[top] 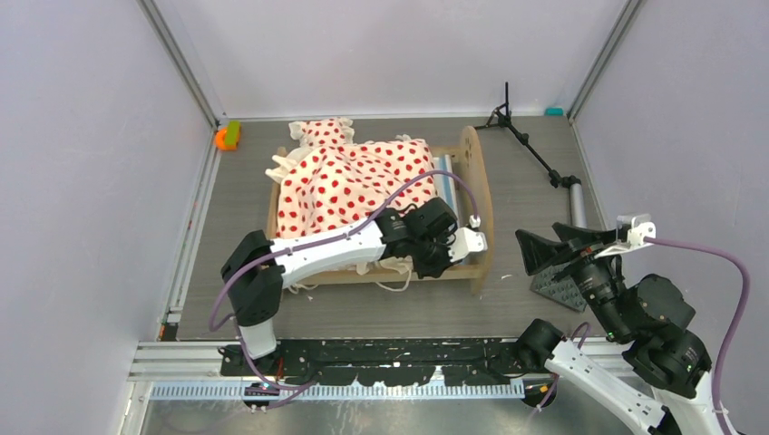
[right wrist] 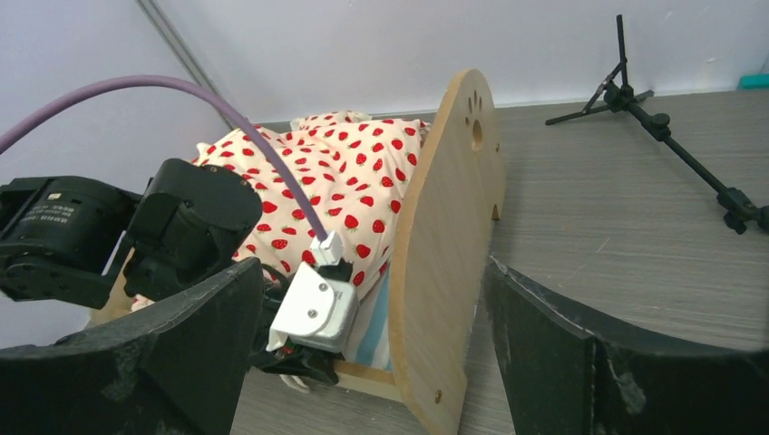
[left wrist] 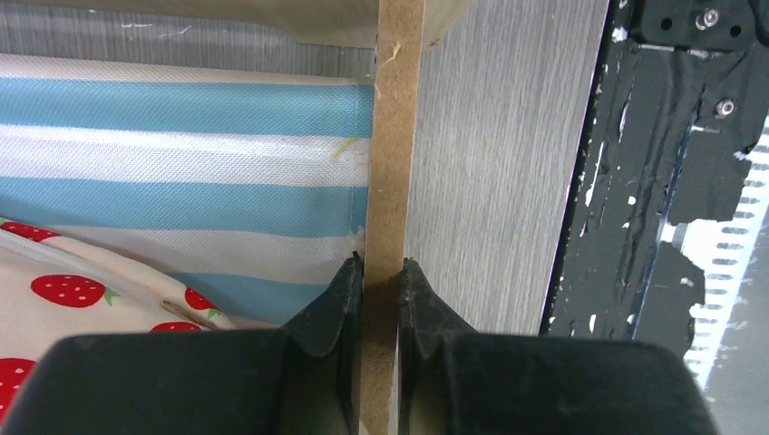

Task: Set up the pet bed
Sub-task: Adjust the ropes at the center of the board.

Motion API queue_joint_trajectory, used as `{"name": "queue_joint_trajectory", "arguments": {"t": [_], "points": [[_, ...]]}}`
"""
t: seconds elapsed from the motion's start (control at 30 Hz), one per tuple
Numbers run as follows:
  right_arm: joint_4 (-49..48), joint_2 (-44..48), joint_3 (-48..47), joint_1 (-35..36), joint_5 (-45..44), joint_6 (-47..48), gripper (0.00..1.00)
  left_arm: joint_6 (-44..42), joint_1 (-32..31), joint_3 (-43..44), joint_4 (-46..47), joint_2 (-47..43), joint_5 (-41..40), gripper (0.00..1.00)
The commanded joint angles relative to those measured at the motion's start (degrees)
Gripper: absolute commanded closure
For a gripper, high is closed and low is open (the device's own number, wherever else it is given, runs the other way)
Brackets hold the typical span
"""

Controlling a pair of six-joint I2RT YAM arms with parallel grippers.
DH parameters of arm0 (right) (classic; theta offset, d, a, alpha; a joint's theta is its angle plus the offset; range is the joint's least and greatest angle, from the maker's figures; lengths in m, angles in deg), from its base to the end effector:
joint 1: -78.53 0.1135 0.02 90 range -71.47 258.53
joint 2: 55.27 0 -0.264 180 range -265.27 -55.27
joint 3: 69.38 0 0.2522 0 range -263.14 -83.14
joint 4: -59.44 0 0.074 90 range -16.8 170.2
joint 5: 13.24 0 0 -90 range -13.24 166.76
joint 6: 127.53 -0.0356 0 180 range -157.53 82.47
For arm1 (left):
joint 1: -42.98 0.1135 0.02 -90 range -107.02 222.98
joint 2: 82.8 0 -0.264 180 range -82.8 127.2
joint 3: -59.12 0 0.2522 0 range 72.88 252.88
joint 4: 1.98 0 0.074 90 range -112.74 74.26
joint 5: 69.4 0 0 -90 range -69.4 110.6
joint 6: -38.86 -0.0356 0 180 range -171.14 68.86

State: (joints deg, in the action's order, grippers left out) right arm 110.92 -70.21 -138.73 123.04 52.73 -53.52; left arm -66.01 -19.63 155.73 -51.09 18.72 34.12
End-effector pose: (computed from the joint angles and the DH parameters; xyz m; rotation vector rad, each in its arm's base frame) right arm 0.0231 0.0023 0.3921 -0.0441 1.5464 0.5229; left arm 0.1710 -0.3482 0.2627 1.6995 1.9589 -0.6214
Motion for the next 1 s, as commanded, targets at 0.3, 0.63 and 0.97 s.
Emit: {"name": "queue_joint_trajectory", "arguments": {"t": [0.3,0.63,0.97], "points": [[-8.0,1.0,9.8,0.0,2.5,-10.6,0.03,12.5,13.4,16.9,2.8,-0.2,7.7,1.0],[-30.9,-3.0,24.7,0.0,3.9,-24.5,0.38,16.7,18.8,26.6,2.0,3.5,6.0,1.0],[-59.2,-14.3,38.9,0.0,-5.7,-40.2,0.41,17.4,20.8,29.2,2.9,3.3,6.5,1.0]]}}
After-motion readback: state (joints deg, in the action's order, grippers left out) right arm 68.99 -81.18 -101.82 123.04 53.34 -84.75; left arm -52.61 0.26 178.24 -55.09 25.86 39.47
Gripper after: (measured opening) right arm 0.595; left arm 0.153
